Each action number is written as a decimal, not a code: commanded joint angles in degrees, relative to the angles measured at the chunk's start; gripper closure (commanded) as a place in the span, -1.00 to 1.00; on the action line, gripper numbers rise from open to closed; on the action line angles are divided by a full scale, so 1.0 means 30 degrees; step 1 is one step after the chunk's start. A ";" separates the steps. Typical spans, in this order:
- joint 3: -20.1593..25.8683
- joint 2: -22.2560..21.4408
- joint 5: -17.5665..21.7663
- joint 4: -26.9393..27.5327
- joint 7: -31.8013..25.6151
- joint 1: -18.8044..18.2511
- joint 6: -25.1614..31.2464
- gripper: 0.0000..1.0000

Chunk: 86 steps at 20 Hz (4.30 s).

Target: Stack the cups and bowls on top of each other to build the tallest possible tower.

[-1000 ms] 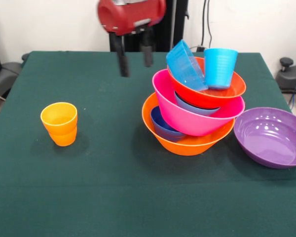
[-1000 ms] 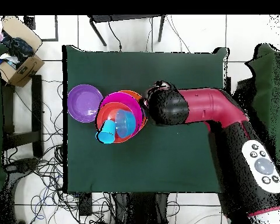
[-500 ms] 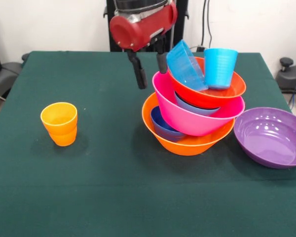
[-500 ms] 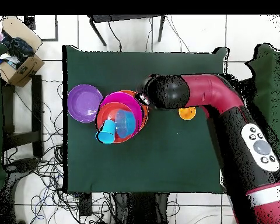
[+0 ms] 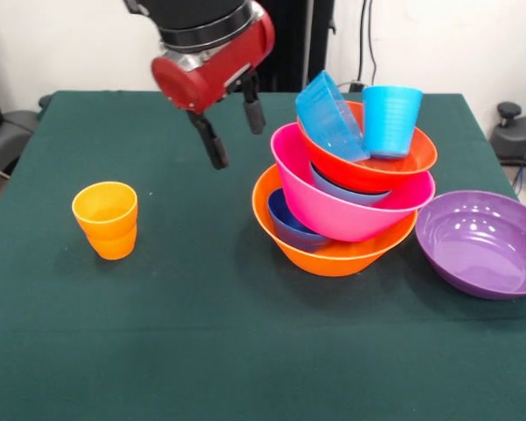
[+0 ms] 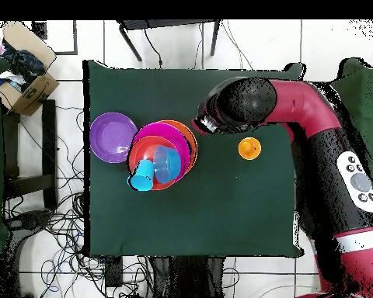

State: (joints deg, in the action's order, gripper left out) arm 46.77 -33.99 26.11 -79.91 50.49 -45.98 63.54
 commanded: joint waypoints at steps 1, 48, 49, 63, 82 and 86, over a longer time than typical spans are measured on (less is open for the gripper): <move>0.0416 0.0874 0.2452 0.2793 -0.8237 0.0207 0.2787 -1.00; -0.1450 0.4205 0.5443 0.8590 -1.5626 0.0091 0.5081 -1.00; -0.1508 0.4165 0.5607 0.8595 -1.5683 0.0111 0.5111 -1.00; -0.1517 0.3906 0.6369 0.8351 -1.6720 0.0008 0.5819 -1.00; -0.1383 0.4515 0.5143 0.6398 -1.3561 -0.0544 0.4021 -1.00; -0.1532 0.4558 0.4893 0.6279 -1.2812 -0.0649 0.4138 -1.00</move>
State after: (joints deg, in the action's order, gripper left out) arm 45.50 -21.38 39.63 -56.52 20.43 -47.98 74.94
